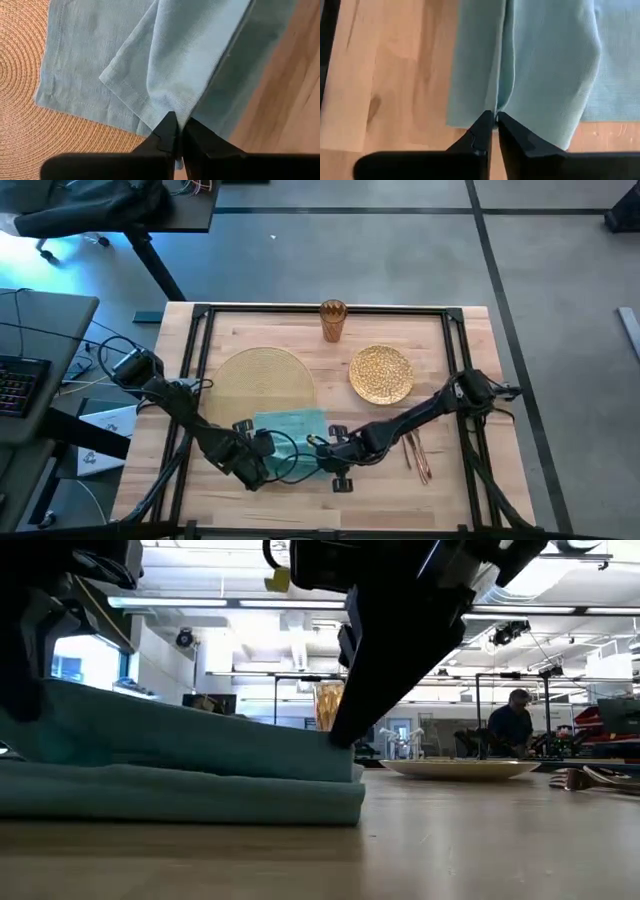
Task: Set table place
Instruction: Fold the blue table napkin
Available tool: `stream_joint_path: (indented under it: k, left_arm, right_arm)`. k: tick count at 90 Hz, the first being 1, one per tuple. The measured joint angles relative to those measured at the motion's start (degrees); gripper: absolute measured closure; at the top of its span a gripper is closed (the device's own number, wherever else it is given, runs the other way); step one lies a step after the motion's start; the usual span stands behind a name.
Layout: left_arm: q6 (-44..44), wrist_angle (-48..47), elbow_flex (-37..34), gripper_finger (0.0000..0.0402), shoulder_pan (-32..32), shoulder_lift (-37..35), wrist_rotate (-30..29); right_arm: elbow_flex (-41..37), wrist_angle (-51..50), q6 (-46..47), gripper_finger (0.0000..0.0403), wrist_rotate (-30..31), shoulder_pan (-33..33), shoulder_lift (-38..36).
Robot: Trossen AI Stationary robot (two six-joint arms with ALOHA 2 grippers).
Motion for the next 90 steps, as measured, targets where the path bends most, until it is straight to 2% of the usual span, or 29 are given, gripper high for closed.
stream_joint_path:
  k: [21, 34, 46, 66, 79, 90]
  left_arm:
    - [0.0, 0.0, 0.0, 0.0402, 0.0, 0.0, 0.0]
    - [0.0, 0.0, 0.0, 0.0402, 0.0, 0.0, 0.0]
    - [-0.6, 0.0, 0.0, 0.0402, 0.0, 0.0, 0.1]
    - [-2.5, 0.3, 0.1, 0.0402, 0.1, 0.0, 0.0]
    - [-4.0, -0.6, 3.1, 0.0402, -0.7, 0.0, 2.5]
    - [-3.4, -0.8, 7.7, 0.0402, -2.6, -0.9, 6.8]
  right_arm:
    - [0.0, 2.3, 1.0, 0.0262, 2.7, 0.0, 0.4]
    - [0.0, 5.6, 0.3, 0.0246, 2.5, 0.1, 1.5]
    - [0.0, 4.9, -0.5, 0.0278, 2.6, 0.7, 2.0]
    - [0.0, 3.7, -0.4, 0.0390, 2.6, 0.7, 2.1]
    - [2.0, -0.3, 1.8, 0.0401, 2.0, 0.7, 1.1]
    - [5.8, -5.9, 3.8, 0.0402, -5.9, 0.5, -1.1]
